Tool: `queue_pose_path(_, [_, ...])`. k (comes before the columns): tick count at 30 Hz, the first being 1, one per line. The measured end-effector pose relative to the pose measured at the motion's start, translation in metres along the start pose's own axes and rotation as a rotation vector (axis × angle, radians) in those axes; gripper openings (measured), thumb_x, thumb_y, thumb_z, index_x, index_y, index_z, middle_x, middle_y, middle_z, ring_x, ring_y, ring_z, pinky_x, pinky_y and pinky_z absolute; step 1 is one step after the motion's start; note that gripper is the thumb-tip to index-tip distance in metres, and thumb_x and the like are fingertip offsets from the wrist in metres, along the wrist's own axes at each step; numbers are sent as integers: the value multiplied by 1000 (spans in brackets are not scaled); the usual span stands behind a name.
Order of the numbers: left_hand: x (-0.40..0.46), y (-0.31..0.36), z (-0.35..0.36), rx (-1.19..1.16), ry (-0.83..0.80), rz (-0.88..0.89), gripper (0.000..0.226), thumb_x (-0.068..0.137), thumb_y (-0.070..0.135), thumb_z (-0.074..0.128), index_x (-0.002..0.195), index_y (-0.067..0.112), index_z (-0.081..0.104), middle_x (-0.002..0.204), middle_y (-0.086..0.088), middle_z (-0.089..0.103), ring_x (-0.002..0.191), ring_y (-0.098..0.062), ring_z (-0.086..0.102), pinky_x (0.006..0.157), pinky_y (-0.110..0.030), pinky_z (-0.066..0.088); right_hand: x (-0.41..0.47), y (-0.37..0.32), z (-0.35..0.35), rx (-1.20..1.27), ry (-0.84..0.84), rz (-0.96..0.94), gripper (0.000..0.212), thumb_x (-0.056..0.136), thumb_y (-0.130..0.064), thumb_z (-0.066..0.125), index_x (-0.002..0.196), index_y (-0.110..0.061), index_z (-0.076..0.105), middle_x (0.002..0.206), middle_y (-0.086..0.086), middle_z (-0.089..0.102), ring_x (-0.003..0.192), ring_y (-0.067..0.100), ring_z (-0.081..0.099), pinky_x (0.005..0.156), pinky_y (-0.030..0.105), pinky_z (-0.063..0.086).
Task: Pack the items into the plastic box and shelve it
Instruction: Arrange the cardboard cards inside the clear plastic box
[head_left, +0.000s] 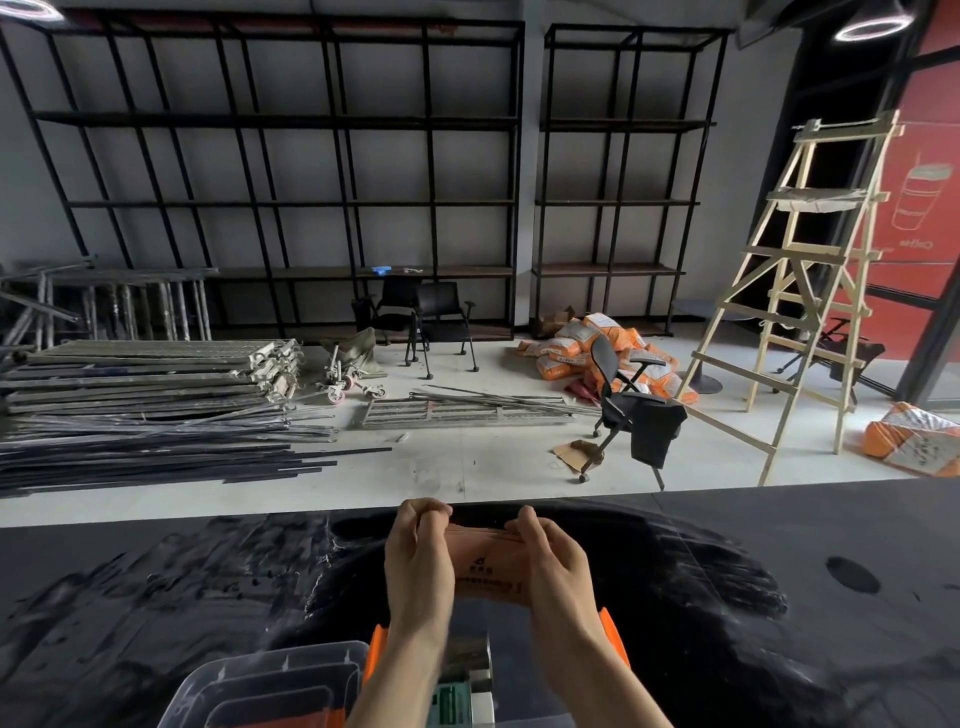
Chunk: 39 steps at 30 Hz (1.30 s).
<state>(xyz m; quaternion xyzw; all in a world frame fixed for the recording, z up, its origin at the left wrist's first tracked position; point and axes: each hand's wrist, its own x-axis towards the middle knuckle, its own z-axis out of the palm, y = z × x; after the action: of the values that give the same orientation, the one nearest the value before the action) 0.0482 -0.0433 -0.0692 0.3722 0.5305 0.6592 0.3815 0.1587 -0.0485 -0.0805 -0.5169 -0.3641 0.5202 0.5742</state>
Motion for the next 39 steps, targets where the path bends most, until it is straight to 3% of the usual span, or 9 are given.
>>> queue_pose_path(7, [-4, -6, 5, -39, 172, -3, 17, 91, -4, 46, 79, 2, 58, 71, -6, 55, 68, -18, 46, 61, -25, 38, 9, -10, -4, -210, -118, 241, 61, 93, -65, 48, 98, -8, 69, 82, 21, 78, 57, 28, 70, 45, 30, 50])
queue_pose_path(11, [-2, -1, 9, -19, 171, -44, 20, 92, 1, 47, 78, 6, 59, 71, -1, 56, 73, -18, 48, 62, -26, 35, 8, -6, -1, -255, -53, 195, 42, 96, -44, 46, 85, -9, 65, 67, 15, 70, 47, 25, 61, 44, 26, 41])
queue_pose_path(17, [-14, -4, 3, 66, -43, -235, 67, 82, 71, 55, 114, 12, 56, 115, -16, 68, 112, -32, 62, 94, -47, 49, 2, -1, -6, -81, 123, 270, 38, 98, -35, 44, 92, -3, 65, 69, 17, 69, 47, 26, 60, 40, 23, 43])
queue_pose_path(20, [-27, -11, 3, 70, -93, -267, 31, 88, 39, 68, 103, 12, 62, 93, -9, 72, 88, -20, 68, 64, -19, 50, 3, 2, -5, 1, 154, 327, 41, 98, -38, 46, 94, -2, 67, 59, 14, 68, 46, 27, 59, 43, 28, 44])
queue_pose_path(23, [-37, -15, 9, 83, -104, -288, 12, 89, 16, 70, 97, 8, 66, 91, -10, 73, 82, -19, 67, 60, -19, 48, 0, 4, -9, -46, 108, 319, 45, 100, -40, 45, 90, -4, 69, 66, 17, 72, 55, 29, 64, 46, 31, 48])
queue_pose_path(27, [-31, -6, 4, 104, -173, -299, 16, 92, 13, 64, 106, 7, 63, 97, -11, 69, 87, -16, 63, 60, -16, 44, 3, 5, -41, -584, 322, -164, 55, 97, -53, 49, 64, -10, 55, 59, 2, 65, 52, 20, 57, 54, 37, 48])
queue_pose_path(30, [-26, -10, -5, 263, -327, -360, 22, 92, 16, 63, 113, 9, 62, 99, -6, 68, 85, -10, 58, 63, -21, 39, 16, 16, -78, -945, 376, -338, 40, 91, -57, 55, 77, -20, 59, 77, -4, 64, 74, 24, 61, 60, 35, 43])
queue_pose_path(33, [-29, -23, -1, 410, -412, -439, 22, 90, 17, 61, 110, 7, 60, 92, -5, 67, 78, -11, 58, 62, -25, 39, 27, 41, -100, -1051, 113, -83, 41, 87, -59, 60, 110, -25, 62, 99, -4, 67, 83, 17, 62, 67, 32, 47])
queue_pose_path(39, [-35, -60, 26, 615, -604, -525, 28, 89, 13, 41, 102, 11, 66, 93, -4, 66, 84, -17, 61, 74, -29, 47, 23, 60, -99, -736, 42, 80, 29, 92, -52, 56, 100, -27, 69, 84, -4, 73, 76, 15, 70, 74, 40, 61])
